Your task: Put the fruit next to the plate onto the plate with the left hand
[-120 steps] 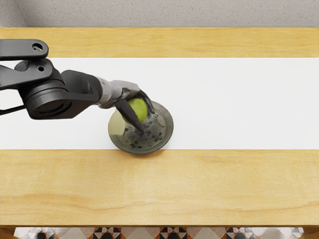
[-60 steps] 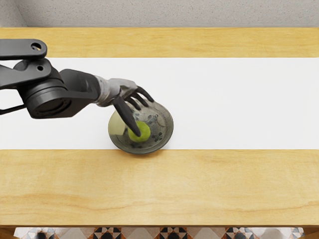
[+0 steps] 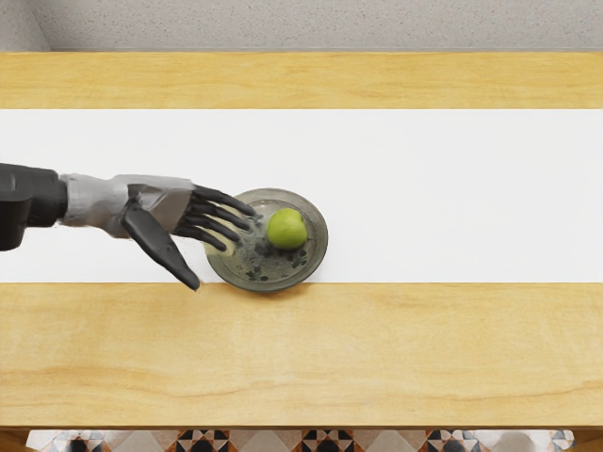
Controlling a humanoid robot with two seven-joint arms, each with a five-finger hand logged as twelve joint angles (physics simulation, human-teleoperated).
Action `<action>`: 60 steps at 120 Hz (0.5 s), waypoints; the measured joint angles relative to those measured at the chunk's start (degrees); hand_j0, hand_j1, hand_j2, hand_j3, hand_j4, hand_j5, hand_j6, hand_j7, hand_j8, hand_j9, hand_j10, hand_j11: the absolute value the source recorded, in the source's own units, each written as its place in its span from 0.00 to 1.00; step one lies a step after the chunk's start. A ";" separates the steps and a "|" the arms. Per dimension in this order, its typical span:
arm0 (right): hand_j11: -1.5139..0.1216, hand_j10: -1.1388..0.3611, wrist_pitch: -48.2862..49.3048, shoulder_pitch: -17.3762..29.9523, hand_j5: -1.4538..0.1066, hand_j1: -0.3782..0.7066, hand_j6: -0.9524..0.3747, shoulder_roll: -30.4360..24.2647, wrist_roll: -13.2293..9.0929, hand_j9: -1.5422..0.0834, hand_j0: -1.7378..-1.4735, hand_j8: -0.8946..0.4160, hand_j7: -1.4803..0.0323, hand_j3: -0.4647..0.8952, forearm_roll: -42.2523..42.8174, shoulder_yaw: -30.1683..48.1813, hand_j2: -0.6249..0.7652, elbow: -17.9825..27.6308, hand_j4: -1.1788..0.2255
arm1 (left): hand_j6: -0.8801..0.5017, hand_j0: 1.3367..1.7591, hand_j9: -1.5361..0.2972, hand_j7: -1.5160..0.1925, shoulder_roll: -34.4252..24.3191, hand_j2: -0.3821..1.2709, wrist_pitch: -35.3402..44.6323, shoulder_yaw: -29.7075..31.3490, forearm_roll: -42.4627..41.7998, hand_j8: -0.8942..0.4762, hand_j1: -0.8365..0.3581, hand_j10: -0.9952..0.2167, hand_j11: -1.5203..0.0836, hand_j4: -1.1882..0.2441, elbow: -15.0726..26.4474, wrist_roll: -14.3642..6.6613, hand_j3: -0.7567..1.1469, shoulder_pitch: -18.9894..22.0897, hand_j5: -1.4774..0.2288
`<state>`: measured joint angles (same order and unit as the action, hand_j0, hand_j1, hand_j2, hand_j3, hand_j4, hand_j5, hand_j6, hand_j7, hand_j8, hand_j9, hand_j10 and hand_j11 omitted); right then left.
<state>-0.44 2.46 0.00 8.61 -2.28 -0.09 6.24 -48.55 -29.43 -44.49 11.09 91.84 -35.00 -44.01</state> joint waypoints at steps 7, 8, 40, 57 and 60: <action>0.91 0.74 0.00 0.00 0.91 0.05 0.70 0.00 0.00 0.93 0.30 0.67 0.96 0.34 0.00 0.00 0.45 0.00 0.82 | 0.46 0.76 0.66 0.70 -0.18 0.26 -2.40 -7.41 -1.41 0.47 0.74 0.61 0.74 0.65 -2.80 0.00 0.40 4.23 0.67; 0.91 0.74 0.00 0.00 0.91 0.05 0.70 0.00 0.00 0.93 0.30 0.67 0.96 0.34 0.00 0.00 0.45 0.00 0.82 | 0.46 0.76 0.66 0.70 -0.20 0.26 -2.64 -8.34 -1.60 0.47 0.74 0.61 0.74 0.65 -3.18 0.00 0.40 4.53 0.67; 0.91 0.74 0.00 0.00 0.91 0.05 0.70 0.00 -0.04 0.93 0.30 0.67 0.96 0.34 0.00 0.01 0.45 0.00 0.82 | 0.46 0.76 0.66 0.70 -0.57 0.26 -5.37 -20.13 -10.06 0.47 0.74 0.62 0.75 0.66 -15.40 0.00 0.40 10.88 0.68; 0.91 0.74 0.00 0.00 0.91 0.05 0.70 0.00 -0.01 0.93 0.30 0.67 0.96 0.34 0.00 0.02 0.45 0.05 0.82 | 0.46 0.76 0.66 0.70 -0.58 0.26 -5.54 -20.90 -11.43 0.47 0.74 0.62 0.75 0.66 -19.05 0.00 0.40 10.88 0.68; 0.91 0.74 0.00 0.00 0.91 0.05 0.70 0.00 -0.01 0.93 0.30 0.67 0.96 0.34 0.00 0.02 0.45 0.08 0.82 | 0.46 0.76 0.66 0.70 -0.58 0.26 -5.55 -20.88 -11.54 0.47 0.74 0.62 0.75 0.66 -19.37 0.00 0.40 10.88 0.68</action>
<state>-0.44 2.46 0.00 8.60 -2.28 -0.07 6.32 -49.13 -34.98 -65.38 -0.44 72.46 -35.00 -33.13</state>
